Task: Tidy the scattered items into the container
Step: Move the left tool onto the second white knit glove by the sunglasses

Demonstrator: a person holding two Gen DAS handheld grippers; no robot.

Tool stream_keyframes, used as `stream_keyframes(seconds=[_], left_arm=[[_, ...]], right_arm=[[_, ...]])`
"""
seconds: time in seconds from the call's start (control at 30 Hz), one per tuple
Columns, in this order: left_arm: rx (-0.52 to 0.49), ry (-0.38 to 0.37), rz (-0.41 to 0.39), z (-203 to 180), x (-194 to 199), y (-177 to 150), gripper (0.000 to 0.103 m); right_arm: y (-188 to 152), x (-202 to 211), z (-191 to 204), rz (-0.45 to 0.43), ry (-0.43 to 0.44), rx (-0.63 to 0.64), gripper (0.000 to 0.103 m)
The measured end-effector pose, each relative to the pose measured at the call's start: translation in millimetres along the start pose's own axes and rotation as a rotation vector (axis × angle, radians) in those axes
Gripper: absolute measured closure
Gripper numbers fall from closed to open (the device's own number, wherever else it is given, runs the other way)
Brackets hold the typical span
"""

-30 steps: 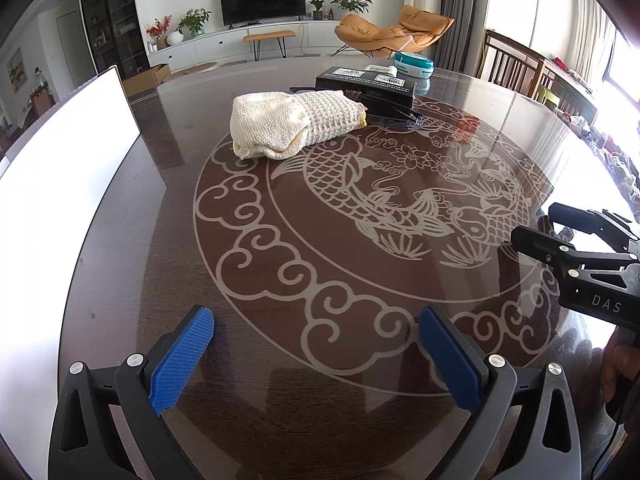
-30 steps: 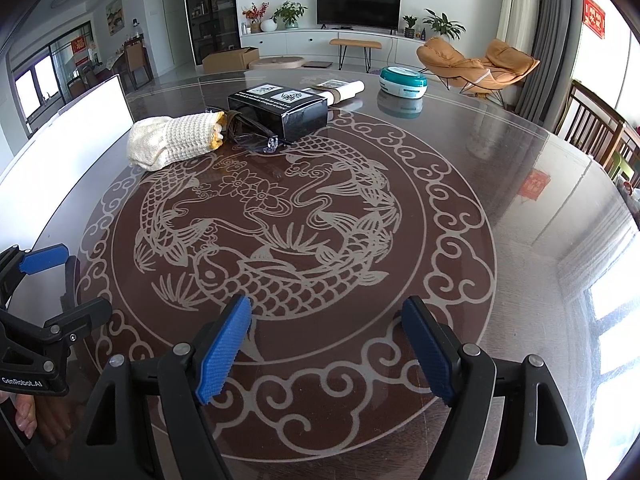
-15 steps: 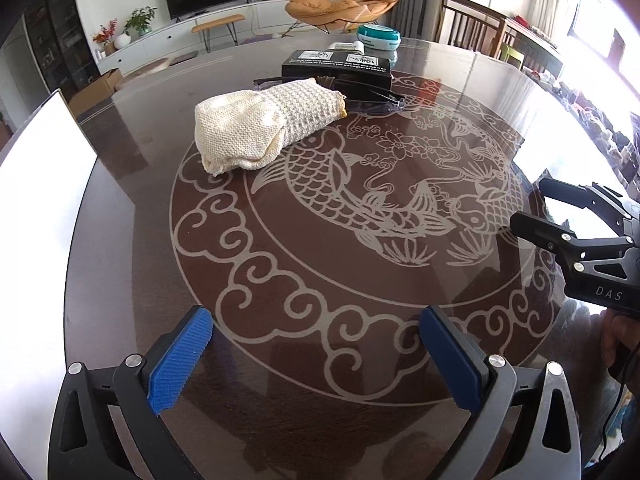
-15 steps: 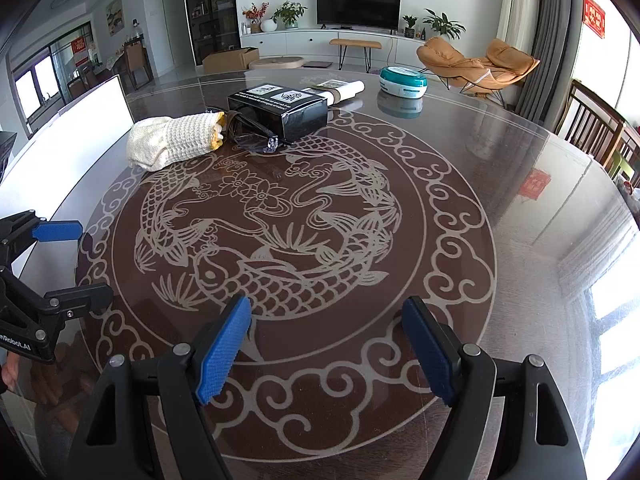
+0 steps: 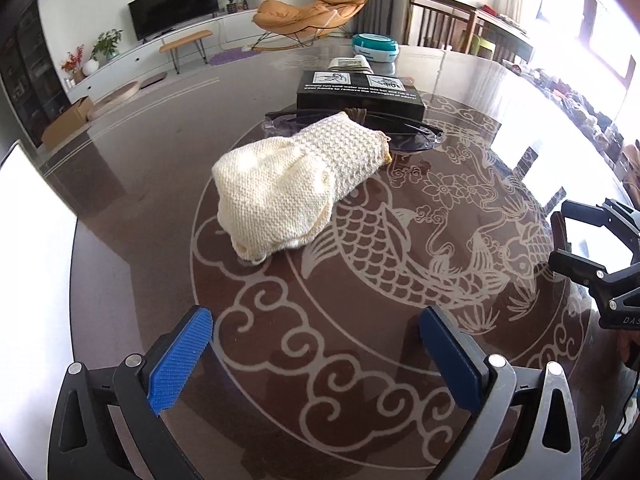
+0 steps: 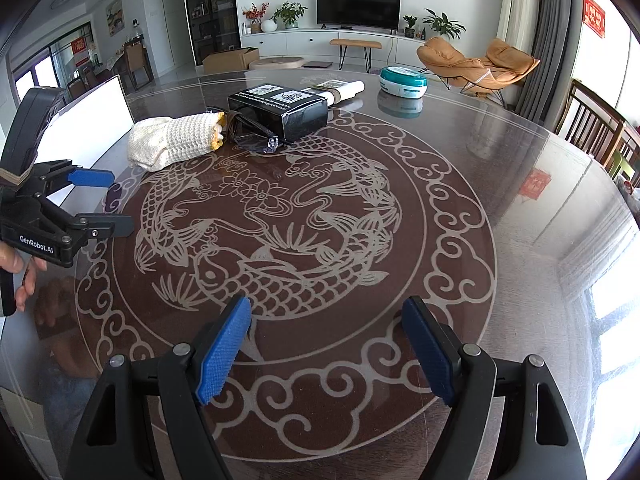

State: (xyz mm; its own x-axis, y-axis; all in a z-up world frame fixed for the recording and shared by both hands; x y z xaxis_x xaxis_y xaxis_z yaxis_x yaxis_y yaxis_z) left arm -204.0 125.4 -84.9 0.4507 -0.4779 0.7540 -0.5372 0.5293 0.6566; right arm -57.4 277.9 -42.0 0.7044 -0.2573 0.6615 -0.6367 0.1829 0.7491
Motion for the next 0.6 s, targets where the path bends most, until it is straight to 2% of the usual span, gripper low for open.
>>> stream_keyframes(seconds=[0.1, 0.2, 0.37, 0.5, 0.6], left_arm=[[-0.077, -0.062, 0.033, 3, -8, 12, 0.0], [-0.11, -0.087, 0.05, 8, -18, 25, 0.0], [-0.109, -0.087, 0.051, 16, -34, 45, 0.0], [-0.152, -0.087, 0.036, 6, -43, 54, 0.0], [-0.146, -0.072, 0.009, -1, -51, 64, 0.0]], right_arm=[[0, 0, 0, 0.0, 0.0, 0.0, 0.024], [0, 0, 0, 0.0, -0.001, -0.001, 0.024], [0, 0, 0, 0.0, -0.001, -0.001, 0.024], [0, 0, 0, 0.0, -0.001, -0.001, 0.024], [0, 0, 0, 0.0, -0.002, -0.002, 0.024]])
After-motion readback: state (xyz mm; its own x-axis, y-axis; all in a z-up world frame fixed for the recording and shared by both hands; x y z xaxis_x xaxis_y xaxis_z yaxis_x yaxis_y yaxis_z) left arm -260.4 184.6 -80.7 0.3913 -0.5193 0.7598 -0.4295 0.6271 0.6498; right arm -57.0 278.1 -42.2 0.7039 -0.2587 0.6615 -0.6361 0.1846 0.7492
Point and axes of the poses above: each gripper's, at about its wrist camera, not at the fingertips, and x roughly against the way its jaws point, z to its left, y to its top, the point moved 7 cm from there along -x, roughly the way its jaws point, and after that the axes turned 11 degrees about -z, right-handed, at the moved point
